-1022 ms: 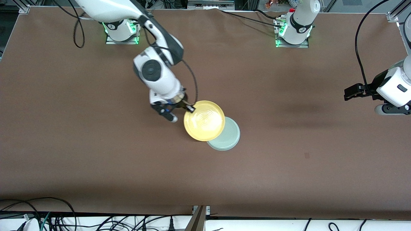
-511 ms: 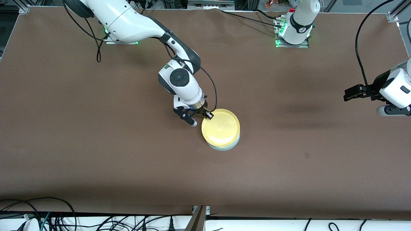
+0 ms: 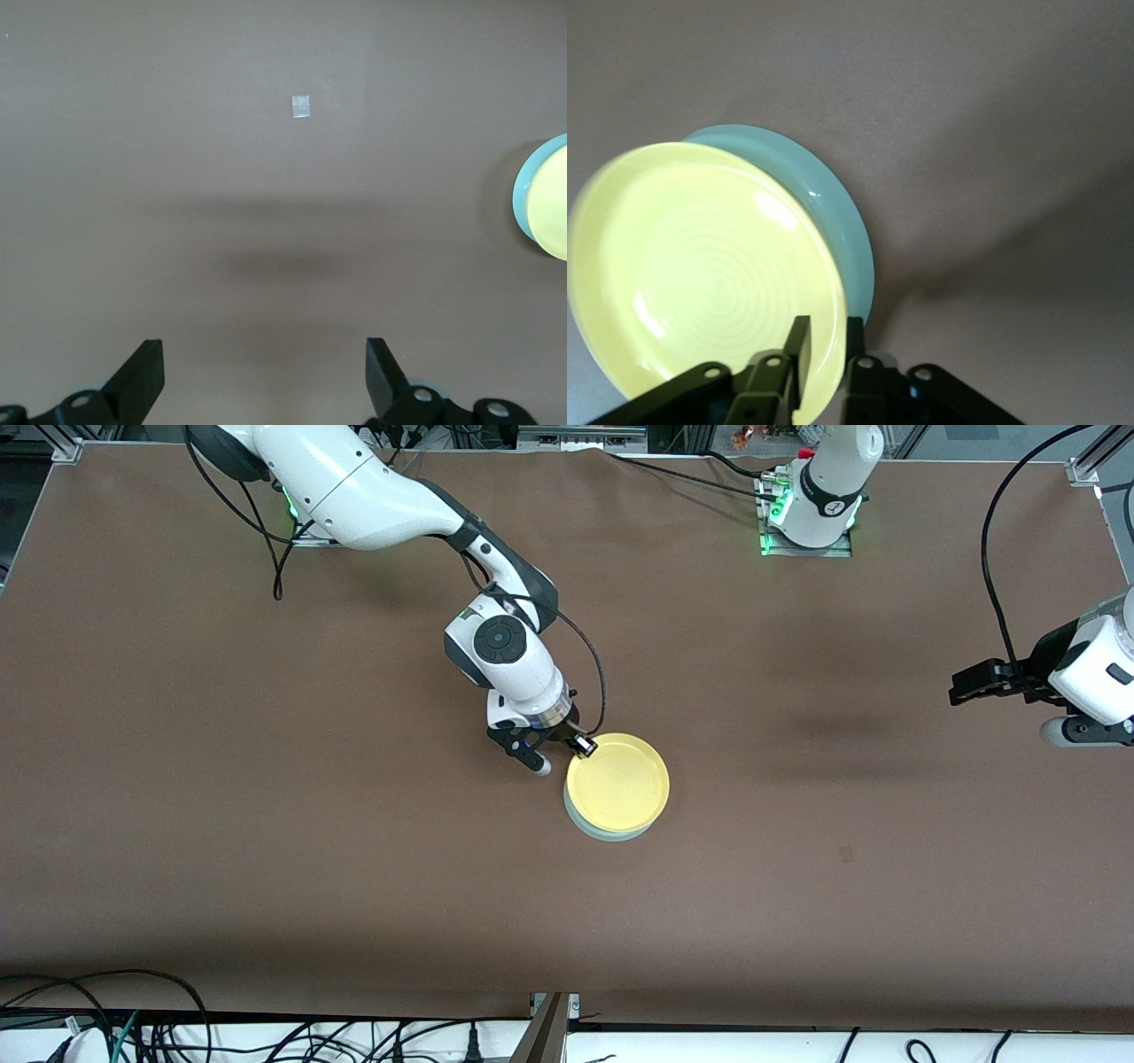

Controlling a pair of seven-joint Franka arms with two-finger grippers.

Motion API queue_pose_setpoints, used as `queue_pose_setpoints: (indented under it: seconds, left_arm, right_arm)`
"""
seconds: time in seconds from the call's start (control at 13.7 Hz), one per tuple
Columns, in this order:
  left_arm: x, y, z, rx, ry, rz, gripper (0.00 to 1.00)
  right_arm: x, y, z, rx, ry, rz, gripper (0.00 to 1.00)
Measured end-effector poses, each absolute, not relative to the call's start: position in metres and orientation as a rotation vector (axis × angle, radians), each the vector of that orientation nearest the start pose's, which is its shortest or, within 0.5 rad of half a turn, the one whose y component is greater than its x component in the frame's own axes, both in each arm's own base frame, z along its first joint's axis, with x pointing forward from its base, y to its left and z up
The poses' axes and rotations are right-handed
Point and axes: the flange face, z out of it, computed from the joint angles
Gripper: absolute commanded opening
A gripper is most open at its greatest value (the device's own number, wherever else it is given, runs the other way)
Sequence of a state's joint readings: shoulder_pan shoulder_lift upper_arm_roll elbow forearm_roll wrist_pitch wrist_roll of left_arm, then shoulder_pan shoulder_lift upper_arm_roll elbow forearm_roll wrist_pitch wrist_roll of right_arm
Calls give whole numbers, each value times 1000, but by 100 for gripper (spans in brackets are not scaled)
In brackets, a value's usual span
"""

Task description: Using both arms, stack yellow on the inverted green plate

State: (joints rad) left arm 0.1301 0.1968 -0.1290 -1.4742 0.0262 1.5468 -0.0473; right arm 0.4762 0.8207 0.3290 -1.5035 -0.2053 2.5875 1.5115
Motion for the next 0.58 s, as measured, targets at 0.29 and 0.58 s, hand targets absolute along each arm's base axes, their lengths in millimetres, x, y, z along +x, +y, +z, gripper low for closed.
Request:
queue_pose_setpoints:
  seconds: [0.29,0.58]
  left_arm:
    - [608,11,551,-3131,-76,200,100]
    - [608,11,551,-3131,-76,200,100]
  right_arm:
    - [558,493,267,-2722,918,-150,100]
    - [572,455,341,-2931,719,-251,100]
